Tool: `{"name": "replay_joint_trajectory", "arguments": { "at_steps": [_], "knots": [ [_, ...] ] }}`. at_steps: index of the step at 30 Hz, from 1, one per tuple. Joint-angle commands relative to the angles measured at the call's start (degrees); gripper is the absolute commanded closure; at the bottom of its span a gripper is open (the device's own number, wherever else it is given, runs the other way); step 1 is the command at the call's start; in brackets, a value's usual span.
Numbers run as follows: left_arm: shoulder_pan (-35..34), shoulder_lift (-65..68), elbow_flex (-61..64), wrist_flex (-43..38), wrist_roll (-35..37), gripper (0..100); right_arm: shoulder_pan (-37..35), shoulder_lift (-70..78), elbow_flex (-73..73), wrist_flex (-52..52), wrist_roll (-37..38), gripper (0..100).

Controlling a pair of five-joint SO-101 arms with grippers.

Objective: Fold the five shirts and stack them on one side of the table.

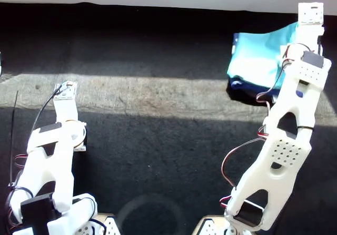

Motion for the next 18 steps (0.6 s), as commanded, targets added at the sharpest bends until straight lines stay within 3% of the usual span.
{"name": "replay_joint_trajectory", "arguments": {
  "at_steps": [1,6,12,18],
  "knots": [
    [-0.1,0.1,0.1,-1.8,-0.2,99,1.1,-4.3,0.0,-2.7,3.7,99.2],
    [-0.1,0.1,0.1,-1.8,-0.2,99,1.1,-4.2,-0.1,-2.9,4.0,95.9],
    [-0.1,0.1,0.1,-1.8,-0.2,99,1.6,-4.3,-0.4,-2.8,3.7,72.5],
    [-0.1,0.1,0.1,-1.8,-0.2,99,2.4,-4.6,-3.7,-2.4,2.7,72.5]
  ]
}}
